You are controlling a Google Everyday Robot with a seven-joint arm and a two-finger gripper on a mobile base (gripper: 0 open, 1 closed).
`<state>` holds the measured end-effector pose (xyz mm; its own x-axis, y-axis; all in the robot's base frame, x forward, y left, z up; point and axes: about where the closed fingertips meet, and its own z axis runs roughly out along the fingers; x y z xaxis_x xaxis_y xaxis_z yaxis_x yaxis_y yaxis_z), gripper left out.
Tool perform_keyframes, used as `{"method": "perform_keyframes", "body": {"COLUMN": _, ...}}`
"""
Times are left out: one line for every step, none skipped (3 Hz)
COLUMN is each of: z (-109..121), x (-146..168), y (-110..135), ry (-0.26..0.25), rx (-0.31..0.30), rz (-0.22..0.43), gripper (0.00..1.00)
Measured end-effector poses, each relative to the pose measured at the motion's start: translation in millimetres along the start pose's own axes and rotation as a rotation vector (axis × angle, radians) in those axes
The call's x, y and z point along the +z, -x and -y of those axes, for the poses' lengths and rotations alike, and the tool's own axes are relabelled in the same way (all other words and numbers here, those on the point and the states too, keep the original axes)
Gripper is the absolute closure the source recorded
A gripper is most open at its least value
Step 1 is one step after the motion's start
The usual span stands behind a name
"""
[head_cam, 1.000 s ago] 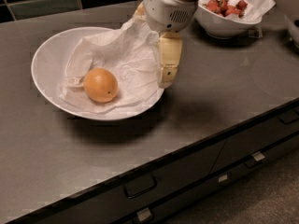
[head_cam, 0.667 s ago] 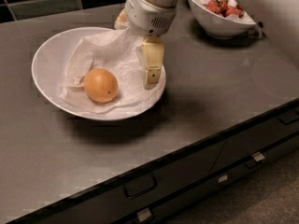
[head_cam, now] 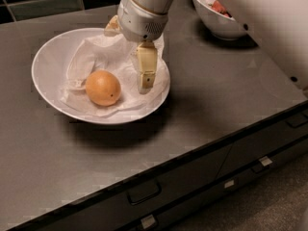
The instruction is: Pick orange from white bowl
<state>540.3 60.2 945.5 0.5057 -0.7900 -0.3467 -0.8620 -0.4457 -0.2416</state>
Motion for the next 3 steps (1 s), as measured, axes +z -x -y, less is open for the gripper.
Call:
{"method": "perform_keyframes", "body": {"z": 5, "x": 11, "y": 7, "ry": 0.002, "rx": -0.015, "rz": 0.029, "gripper": 0.0}}
{"method": "perform_keyframes", "body": {"z": 12, "x": 22, "y": 13, "ry": 0.018, "rx": -0.029, "rz": 0.048, "gripper": 0.13}}
{"method": "perform_keyframes", "body": {"z": 19, "x": 33, "y": 19, "ry": 0.033, "rx": -0.045, "rz": 0.07, "gripper": 0.21}}
